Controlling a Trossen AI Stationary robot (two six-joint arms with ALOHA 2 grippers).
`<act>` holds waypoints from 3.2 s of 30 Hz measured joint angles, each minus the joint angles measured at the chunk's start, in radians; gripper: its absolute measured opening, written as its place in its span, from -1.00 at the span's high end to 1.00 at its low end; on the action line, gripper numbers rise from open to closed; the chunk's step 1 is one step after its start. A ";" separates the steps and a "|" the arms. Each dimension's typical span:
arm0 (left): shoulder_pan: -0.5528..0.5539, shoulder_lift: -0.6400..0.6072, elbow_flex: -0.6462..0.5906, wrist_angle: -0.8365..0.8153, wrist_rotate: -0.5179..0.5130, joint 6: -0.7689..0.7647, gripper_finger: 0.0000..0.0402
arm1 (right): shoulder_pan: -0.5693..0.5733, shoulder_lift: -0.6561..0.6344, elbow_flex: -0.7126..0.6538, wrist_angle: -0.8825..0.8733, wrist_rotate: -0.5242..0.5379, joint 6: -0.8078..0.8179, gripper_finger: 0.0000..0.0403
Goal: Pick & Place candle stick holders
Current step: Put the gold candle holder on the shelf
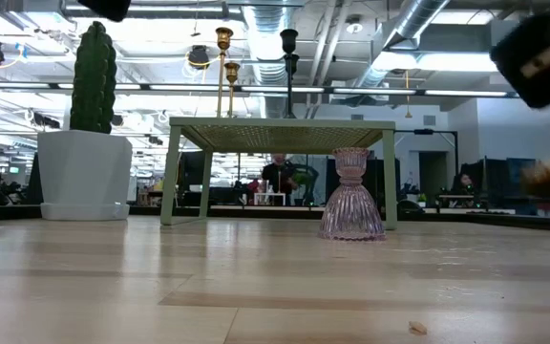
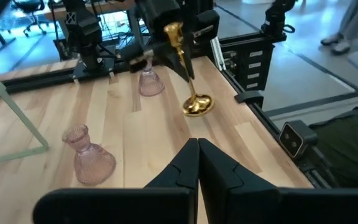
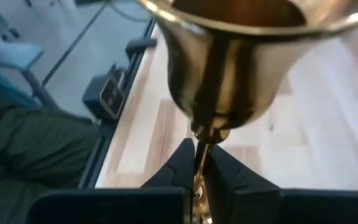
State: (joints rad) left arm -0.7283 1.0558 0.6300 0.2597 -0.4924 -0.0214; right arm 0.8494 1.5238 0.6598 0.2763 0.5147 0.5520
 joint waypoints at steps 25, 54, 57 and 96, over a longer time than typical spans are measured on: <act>0.215 0.347 0.000 0.483 0.190 0.002 0.21 | -0.330 -0.030 0.230 -0.080 -0.152 -0.359 0.99; 0.338 0.518 0.219 0.517 0.326 -0.018 0.31 | -0.418 -0.030 0.231 -0.005 -0.253 -0.421 0.99; 0.339 0.518 0.219 0.511 0.326 -0.019 0.46 | -0.419 -0.030 0.231 -0.005 -0.253 -0.421 0.99; 0.273 0.103 -0.017 0.390 -0.168 0.158 0.93 | -0.334 -0.198 0.230 -0.300 -0.112 -0.432 0.97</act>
State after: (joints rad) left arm -0.4555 1.1586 0.6132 0.6501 -0.6608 0.1362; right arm 0.5157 1.3258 0.8894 -0.0242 0.4030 0.1201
